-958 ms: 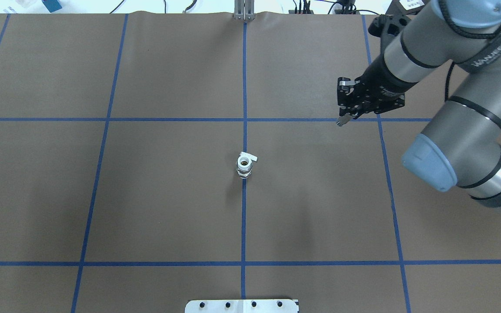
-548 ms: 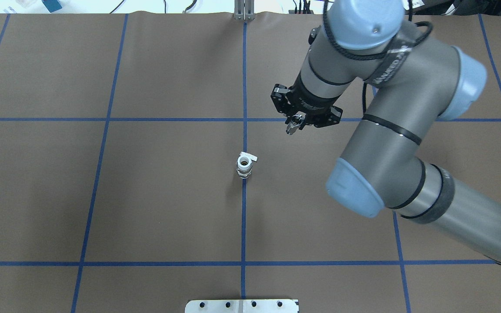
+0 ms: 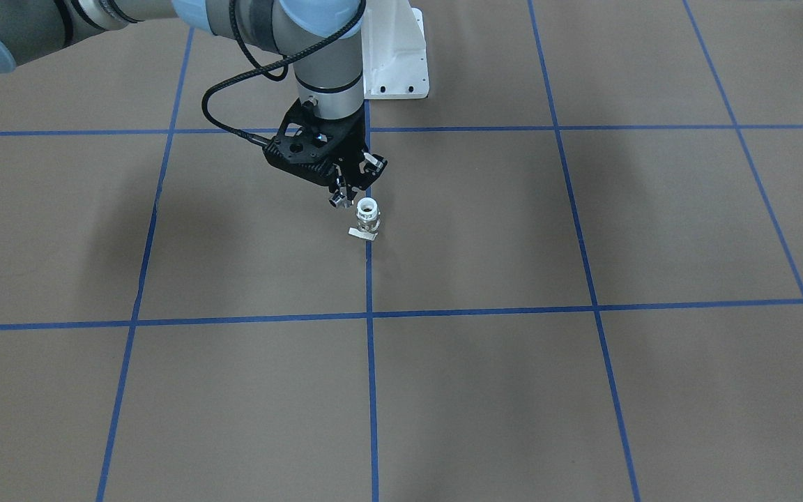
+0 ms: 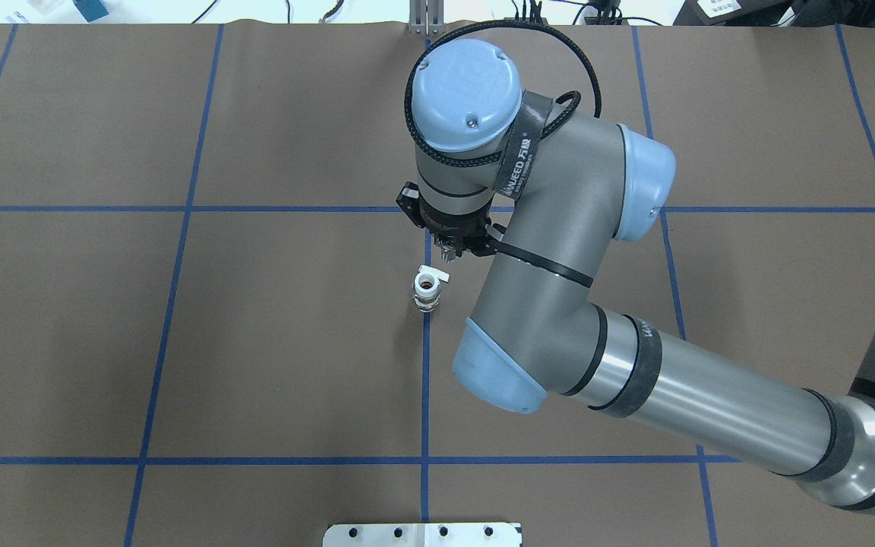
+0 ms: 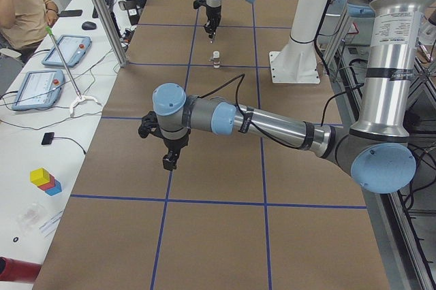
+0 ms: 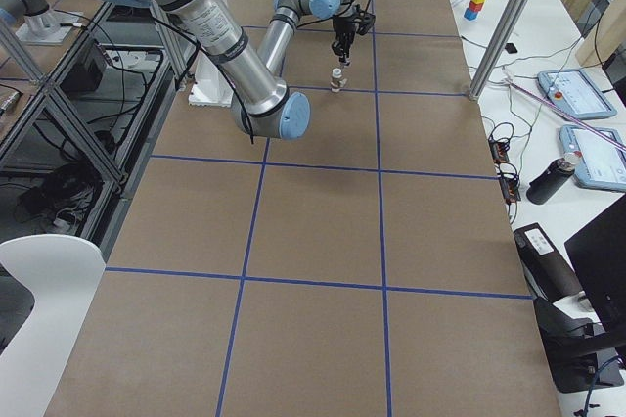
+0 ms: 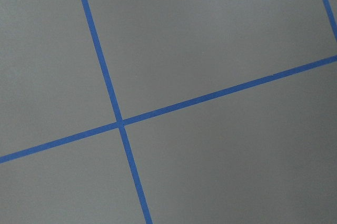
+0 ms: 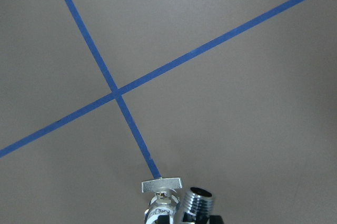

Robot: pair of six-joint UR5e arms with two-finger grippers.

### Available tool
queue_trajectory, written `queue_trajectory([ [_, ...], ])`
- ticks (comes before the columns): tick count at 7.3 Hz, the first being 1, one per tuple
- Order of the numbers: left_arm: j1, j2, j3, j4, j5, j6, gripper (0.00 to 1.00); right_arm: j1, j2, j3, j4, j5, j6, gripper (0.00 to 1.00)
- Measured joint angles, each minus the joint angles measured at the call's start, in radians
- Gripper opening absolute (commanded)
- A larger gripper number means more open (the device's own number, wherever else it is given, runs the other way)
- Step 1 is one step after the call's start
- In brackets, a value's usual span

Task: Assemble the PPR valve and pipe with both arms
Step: 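Carry the chrome valve with the right gripper above the white fitting, then lower the valve with the right gripper and press it into the fitting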

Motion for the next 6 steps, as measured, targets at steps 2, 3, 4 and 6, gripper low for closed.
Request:
queue_trajectory([
  [2, 0.001, 0.0, 0.001, -0.001, 0.0, 0.0, 1.0, -0.028, 0.007, -0.018, 0.001, -0.022, 0.014, 0.0],
  [3, 0.001, 0.0, 0.002, -0.002, 0.0, 0.0, 1.0, -0.036, 0.008, -0.021, 0.002, -0.028, 0.016, 0.0],
  [4, 0.0, 0.0, 0.002, -0.002, -0.001, 0.0, 1.0, -0.041, 0.009, -0.024, 0.005, -0.031, 0.016, 0.0],
  [6, -0.001, 0.0, 0.003, -0.003, 0.0, 0.0, 1.0, -0.048, 0.01, -0.032, 0.013, -0.037, 0.013, 0.0],
])
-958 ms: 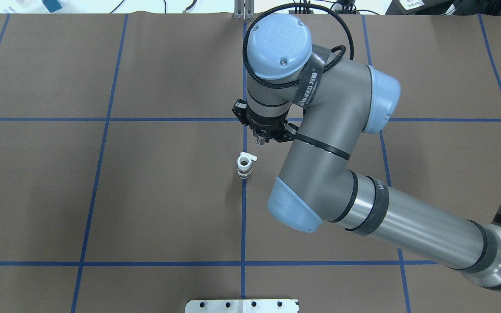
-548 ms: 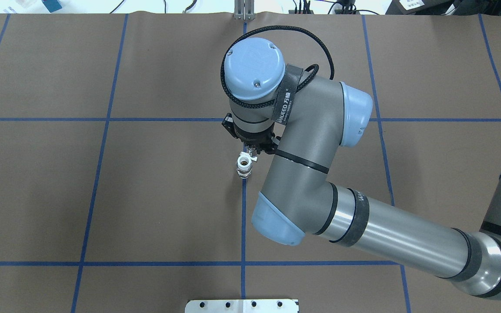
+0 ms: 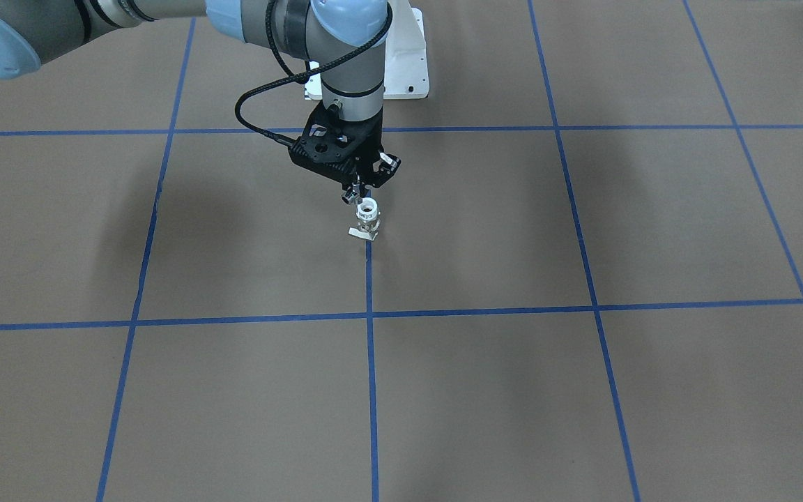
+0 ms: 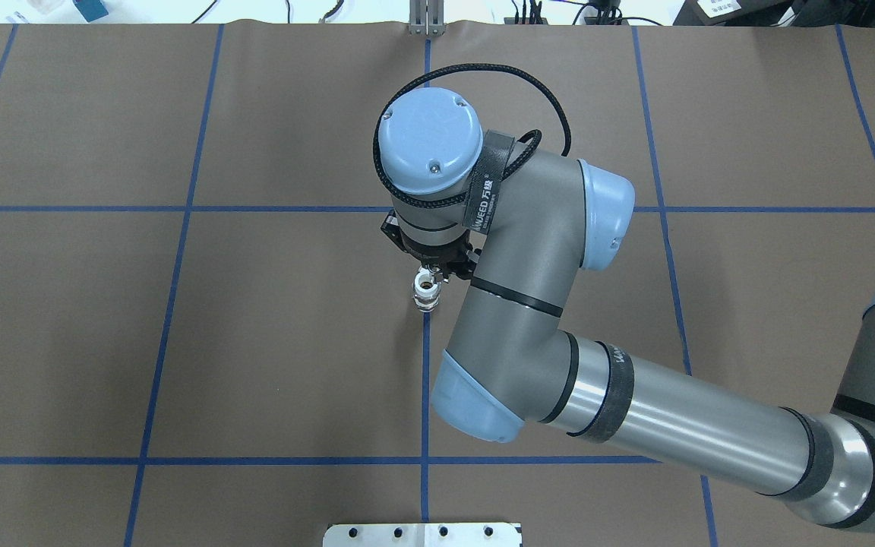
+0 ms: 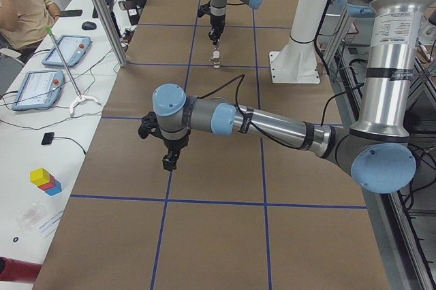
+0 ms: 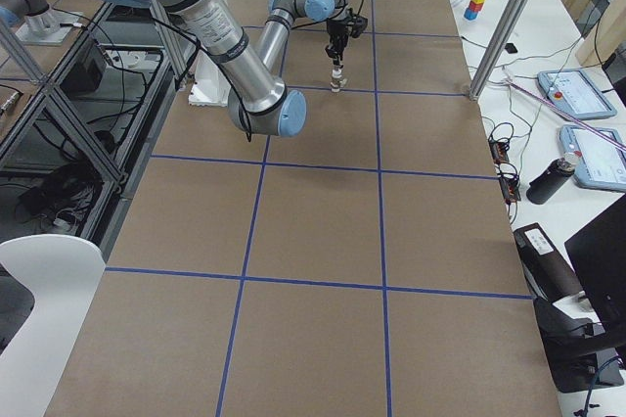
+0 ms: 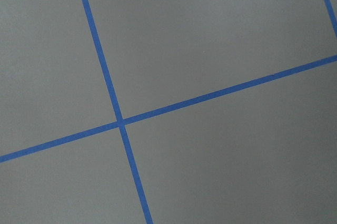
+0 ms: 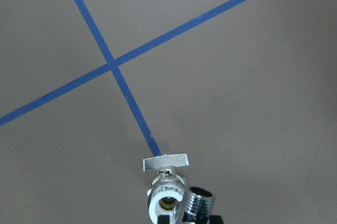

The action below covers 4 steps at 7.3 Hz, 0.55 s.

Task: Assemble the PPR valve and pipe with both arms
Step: 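Lower the valve with the right gripper and press it into the fitting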

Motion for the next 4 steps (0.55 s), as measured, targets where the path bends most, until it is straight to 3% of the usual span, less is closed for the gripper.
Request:
queue_trajectory([
  [4, 0.001, 0.0, 0.002, -0.002, -0.001, 0.001, 1.0, -0.004, 0.001, -0.045, 0.067, -0.005, -0.003, 0.0],
])
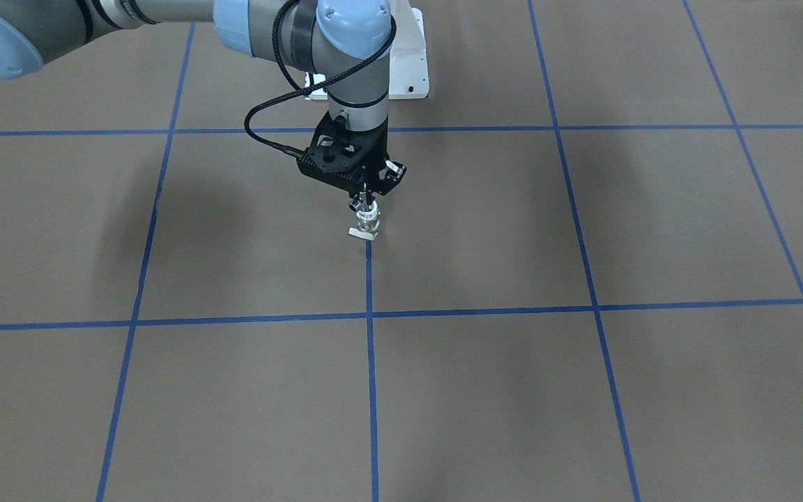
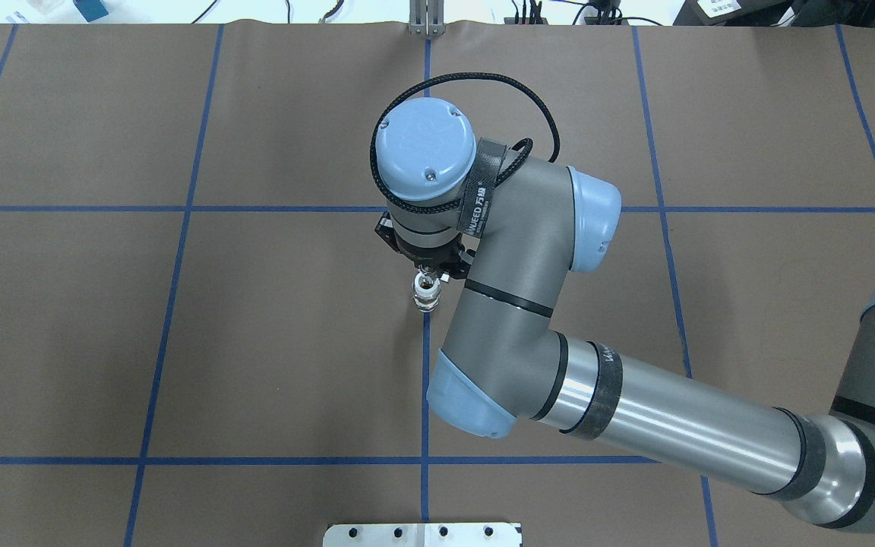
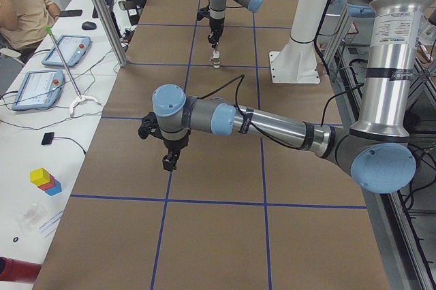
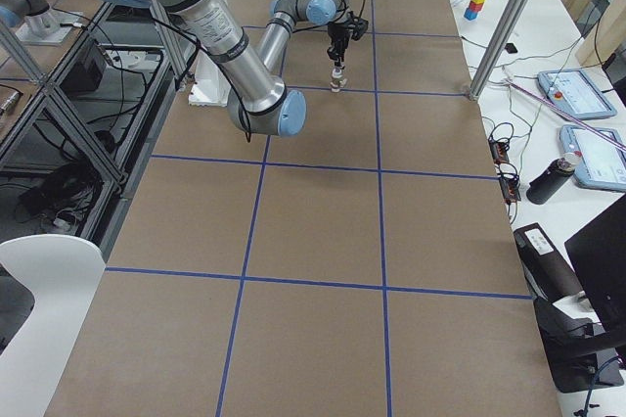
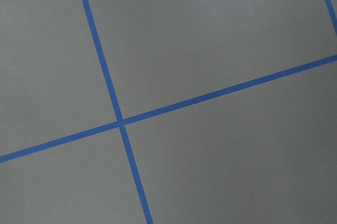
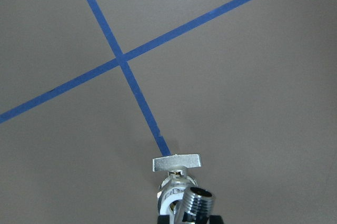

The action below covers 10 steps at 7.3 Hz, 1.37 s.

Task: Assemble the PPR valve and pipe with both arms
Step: 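Lower the valve with the right gripper and press it into the fitting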

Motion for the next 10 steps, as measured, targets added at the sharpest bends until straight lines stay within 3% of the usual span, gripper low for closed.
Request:
queue_trajectory([
  [10, -0.001, 0.0, 0.0, 0.0, 0.001, 0.0, 1.0, -0.014, -0.002, -0.007, 0.006, -0.005, 0.0, 0.0],
])
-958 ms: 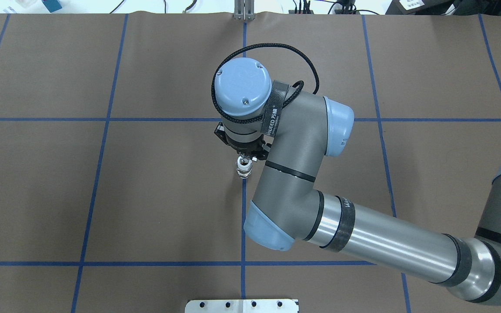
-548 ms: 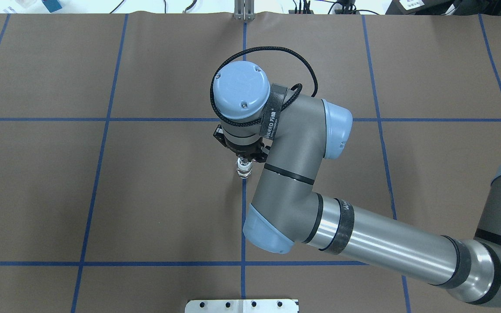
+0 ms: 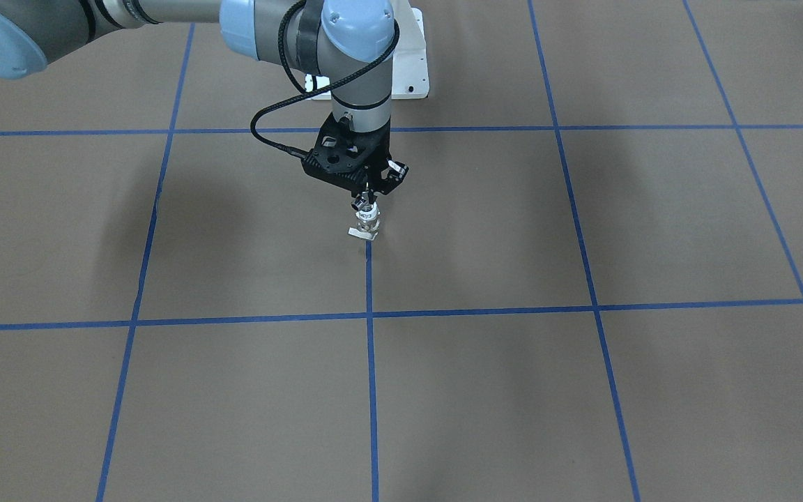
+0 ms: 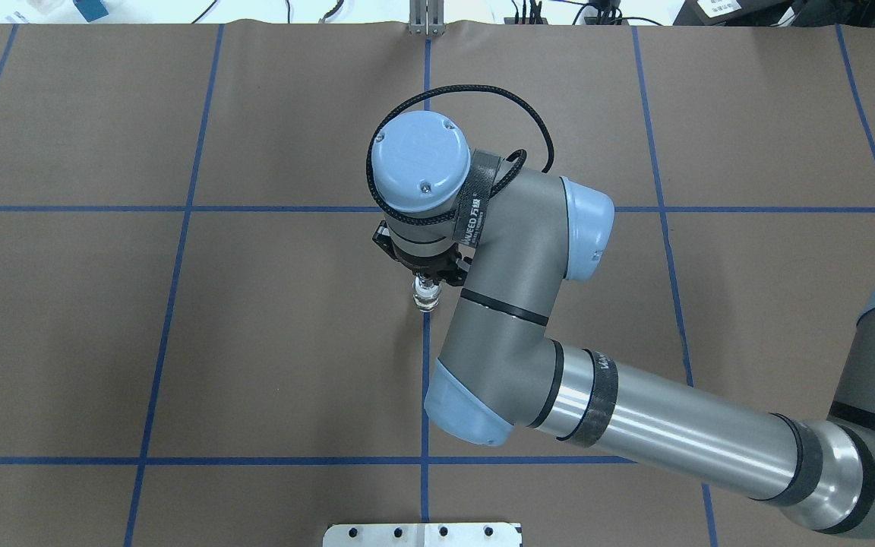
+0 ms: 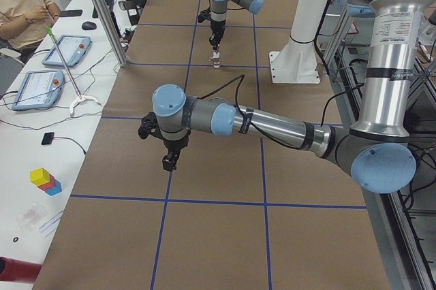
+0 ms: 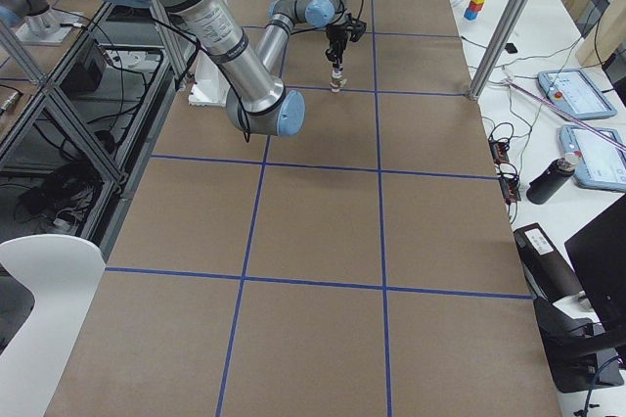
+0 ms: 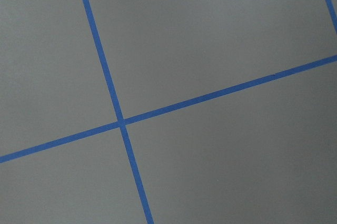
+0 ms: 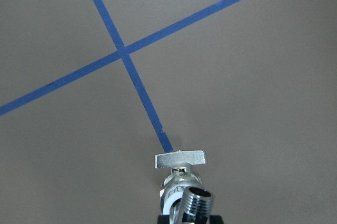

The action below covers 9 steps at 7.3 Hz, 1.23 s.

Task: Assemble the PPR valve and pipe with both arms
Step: 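Lower the valve with the right gripper and press it into the fitting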

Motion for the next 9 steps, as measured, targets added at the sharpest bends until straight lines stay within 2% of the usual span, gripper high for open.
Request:
queue_trajectory([
  [7, 0.0, 0.0, 0.004, 0.0, 0.001, 0.0, 1.0, -0.012, -0.006, -0.028, 0.033, 0.0, -0.006, 0.0],
  [8, 0.0, 0.0, 0.005, -0.001, 0.001, 0.0, 1.0, -0.012, -0.006, -0.028, 0.033, 0.0, -0.006, 0.23],
  [9, 0.0, 0.0, 0.007, -0.001, 0.001, 0.001, 1.0, -0.012, -0.005, -0.028, 0.034, 0.0, -0.007, 0.57],
])
